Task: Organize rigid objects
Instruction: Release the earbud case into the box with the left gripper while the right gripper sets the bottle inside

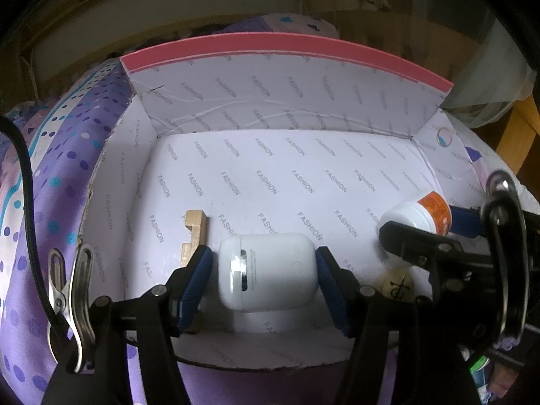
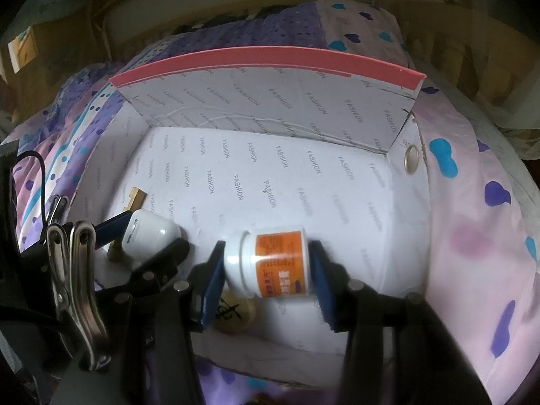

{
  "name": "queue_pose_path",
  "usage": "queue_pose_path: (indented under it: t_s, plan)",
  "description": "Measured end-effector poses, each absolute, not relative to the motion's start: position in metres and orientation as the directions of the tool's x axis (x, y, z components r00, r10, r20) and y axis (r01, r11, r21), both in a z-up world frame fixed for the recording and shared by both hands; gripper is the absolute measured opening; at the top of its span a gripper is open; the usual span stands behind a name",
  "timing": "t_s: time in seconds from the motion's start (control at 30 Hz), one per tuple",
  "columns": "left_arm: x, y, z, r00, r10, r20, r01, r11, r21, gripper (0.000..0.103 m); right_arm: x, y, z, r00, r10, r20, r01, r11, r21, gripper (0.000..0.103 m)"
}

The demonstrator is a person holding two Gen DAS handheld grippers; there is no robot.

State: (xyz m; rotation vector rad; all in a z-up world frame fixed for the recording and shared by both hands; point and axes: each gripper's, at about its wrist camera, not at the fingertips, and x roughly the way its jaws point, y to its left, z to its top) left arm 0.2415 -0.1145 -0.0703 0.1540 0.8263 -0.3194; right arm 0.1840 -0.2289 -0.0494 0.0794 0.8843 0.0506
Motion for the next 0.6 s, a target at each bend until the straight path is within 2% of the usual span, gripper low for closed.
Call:
queue_pose_path:
  t_s: [0.27, 0.33, 0.4, 0.5, 0.6]
  plan:
    - [0.241, -0.113, -0.068, 0.639, -0.215, -0.739, 0.325, 0.946, 0.005, 0.067, 0.183, -0.231, -0.048, 0.648, 0.091, -0.756, -0.024, 0.995, 0.099, 0.049]
    - [0.241, -0.112, -0.066, 0.648, -0.197, -0.736, 0.308, 0.951, 0.017, 0.073, 0.181, -0.232, -0.046, 0.659, 0.096, -0.746, -0.028, 0.994, 0.104, 0.049]
    - [0.242, -0.109, -0.063, 0.675, -0.143, -0.724, 0.259, 0.965, 0.05, 0.093, 0.18, -0.232, -0.043, 0.67, 0.107, -0.735, -0.033, 0.993, 0.114, 0.051]
    - [0.244, -0.106, -0.06, 0.672, -0.17, -0.721, 0.268, 0.963, 0.023, 0.095, 0.179, -0.233, -0.039, 0.681, 0.144, -0.718, -0.05, 0.987, 0.15, 0.06]
    - [0.245, -0.107, -0.06, 0.672, -0.166, -0.721, 0.268, 0.963, 0.027, 0.095, 0.177, -0.23, -0.035, 0.696, 0.136, -0.705, -0.055, 0.989, 0.137, 0.061]
